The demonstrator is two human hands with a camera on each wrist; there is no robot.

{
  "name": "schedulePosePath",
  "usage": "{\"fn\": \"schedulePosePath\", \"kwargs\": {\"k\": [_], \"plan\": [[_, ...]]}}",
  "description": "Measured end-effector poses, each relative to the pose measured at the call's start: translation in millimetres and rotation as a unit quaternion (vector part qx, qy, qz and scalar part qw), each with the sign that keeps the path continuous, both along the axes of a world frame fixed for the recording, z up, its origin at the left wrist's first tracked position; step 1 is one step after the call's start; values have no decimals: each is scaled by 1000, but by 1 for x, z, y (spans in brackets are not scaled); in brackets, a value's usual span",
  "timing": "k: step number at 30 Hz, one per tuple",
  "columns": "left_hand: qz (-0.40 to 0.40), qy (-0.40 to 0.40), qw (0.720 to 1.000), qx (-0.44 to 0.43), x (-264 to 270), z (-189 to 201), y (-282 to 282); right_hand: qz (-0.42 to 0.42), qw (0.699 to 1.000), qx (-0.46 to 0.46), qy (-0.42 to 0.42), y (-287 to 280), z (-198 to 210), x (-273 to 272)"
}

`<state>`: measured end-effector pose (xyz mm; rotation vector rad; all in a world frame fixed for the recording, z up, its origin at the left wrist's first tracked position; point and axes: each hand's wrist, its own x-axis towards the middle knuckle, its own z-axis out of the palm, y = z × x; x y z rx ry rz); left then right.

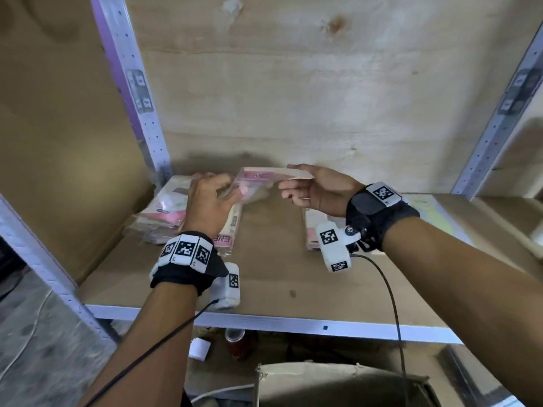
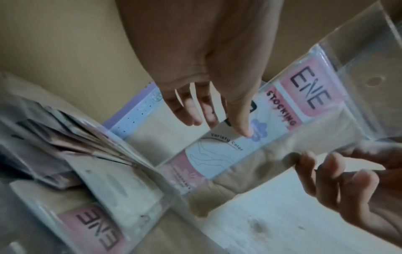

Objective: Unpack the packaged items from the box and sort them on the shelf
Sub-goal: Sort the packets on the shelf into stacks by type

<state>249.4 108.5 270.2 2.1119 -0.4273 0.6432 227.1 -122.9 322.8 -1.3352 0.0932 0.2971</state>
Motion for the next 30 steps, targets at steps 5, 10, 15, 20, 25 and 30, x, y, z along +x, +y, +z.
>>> {"fn": "schedulePosePath", "kwargs": {"k": [5, 10, 15, 20, 25, 30], "plan": [[-88, 41, 988, -124, -10, 10, -26, -20, 1000, 12, -20, -26, -3, -6], [-130, 122, 967, -181, -9, 2, -51, 7, 987, -158, -26, -39, -16, -14], [-164, 261, 909, -281, -5, -15, -70, 113, 983, -142, -6, -49, -39, -24], [-159, 333, 882, -293, -1, -23, -80, 115, 988, -106, -13, -64, -51, -31], [-100, 298, 877, -364, 11, -24, -82, 142, 970, -197, -9, -84, -58, -31], [-39, 250, 919, -301, 22, -28, -72, 179, 935, -307, -9, -96, -60, -31]]}}
